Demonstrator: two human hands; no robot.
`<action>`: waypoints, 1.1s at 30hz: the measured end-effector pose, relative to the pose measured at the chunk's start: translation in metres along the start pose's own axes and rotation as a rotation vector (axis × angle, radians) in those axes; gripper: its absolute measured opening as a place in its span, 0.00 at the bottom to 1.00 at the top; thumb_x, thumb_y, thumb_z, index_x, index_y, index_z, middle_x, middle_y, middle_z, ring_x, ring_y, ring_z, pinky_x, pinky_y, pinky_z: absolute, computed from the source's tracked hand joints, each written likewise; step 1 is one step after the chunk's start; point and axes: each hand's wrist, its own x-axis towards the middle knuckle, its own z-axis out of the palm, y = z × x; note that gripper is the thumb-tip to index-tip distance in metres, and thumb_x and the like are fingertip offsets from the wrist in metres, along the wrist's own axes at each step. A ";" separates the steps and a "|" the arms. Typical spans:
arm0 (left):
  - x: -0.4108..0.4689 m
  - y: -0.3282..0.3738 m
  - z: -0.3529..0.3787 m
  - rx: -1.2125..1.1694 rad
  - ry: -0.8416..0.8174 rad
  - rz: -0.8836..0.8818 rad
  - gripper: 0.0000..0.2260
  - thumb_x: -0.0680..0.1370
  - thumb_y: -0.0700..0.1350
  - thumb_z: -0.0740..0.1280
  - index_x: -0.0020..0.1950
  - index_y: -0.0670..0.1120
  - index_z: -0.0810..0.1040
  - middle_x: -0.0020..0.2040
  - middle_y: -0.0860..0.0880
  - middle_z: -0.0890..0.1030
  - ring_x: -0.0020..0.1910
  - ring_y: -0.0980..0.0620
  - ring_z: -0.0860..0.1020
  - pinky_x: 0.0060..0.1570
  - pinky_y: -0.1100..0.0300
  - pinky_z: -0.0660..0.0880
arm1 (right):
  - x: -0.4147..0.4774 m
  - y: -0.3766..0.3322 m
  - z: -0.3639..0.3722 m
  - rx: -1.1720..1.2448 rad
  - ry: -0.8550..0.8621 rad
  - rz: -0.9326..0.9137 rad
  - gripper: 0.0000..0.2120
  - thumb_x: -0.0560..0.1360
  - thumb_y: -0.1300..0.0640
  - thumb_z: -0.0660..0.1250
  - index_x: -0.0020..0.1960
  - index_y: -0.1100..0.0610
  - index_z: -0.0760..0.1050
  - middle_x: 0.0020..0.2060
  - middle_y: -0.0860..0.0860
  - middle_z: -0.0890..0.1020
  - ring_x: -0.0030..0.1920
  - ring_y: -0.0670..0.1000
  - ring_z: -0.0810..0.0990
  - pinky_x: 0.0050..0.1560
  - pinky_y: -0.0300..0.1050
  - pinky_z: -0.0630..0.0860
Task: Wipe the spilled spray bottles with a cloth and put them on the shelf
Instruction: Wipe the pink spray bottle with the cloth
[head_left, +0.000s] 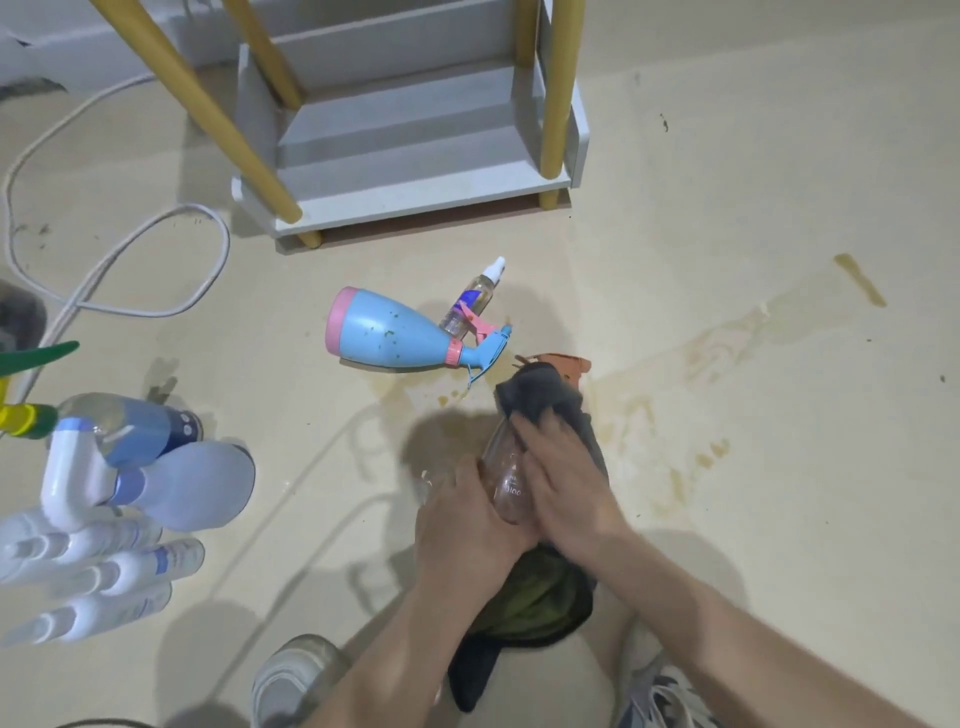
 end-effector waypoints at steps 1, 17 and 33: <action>0.002 0.001 0.001 0.031 -0.006 -0.002 0.23 0.71 0.60 0.68 0.60 0.51 0.69 0.55 0.51 0.79 0.57 0.47 0.76 0.54 0.53 0.74 | -0.015 -0.009 0.003 -0.031 -0.021 -0.069 0.23 0.76 0.56 0.50 0.66 0.54 0.74 0.64 0.50 0.75 0.68 0.57 0.70 0.63 0.46 0.67; 0.050 0.027 -0.020 -0.002 -0.173 0.106 0.18 0.75 0.59 0.65 0.60 0.51 0.76 0.55 0.54 0.79 0.53 0.52 0.77 0.53 0.55 0.74 | -0.032 0.007 -0.038 0.542 0.176 0.465 0.24 0.72 0.67 0.68 0.50 0.36 0.78 0.41 0.37 0.85 0.46 0.40 0.83 0.46 0.32 0.77; 0.050 0.059 -0.032 -0.037 0.017 0.097 0.11 0.68 0.59 0.73 0.40 0.54 0.76 0.38 0.57 0.80 0.41 0.55 0.77 0.41 0.61 0.71 | -0.036 -0.004 -0.079 1.212 0.183 0.631 0.16 0.79 0.69 0.59 0.60 0.58 0.80 0.51 0.49 0.86 0.54 0.48 0.84 0.50 0.39 0.81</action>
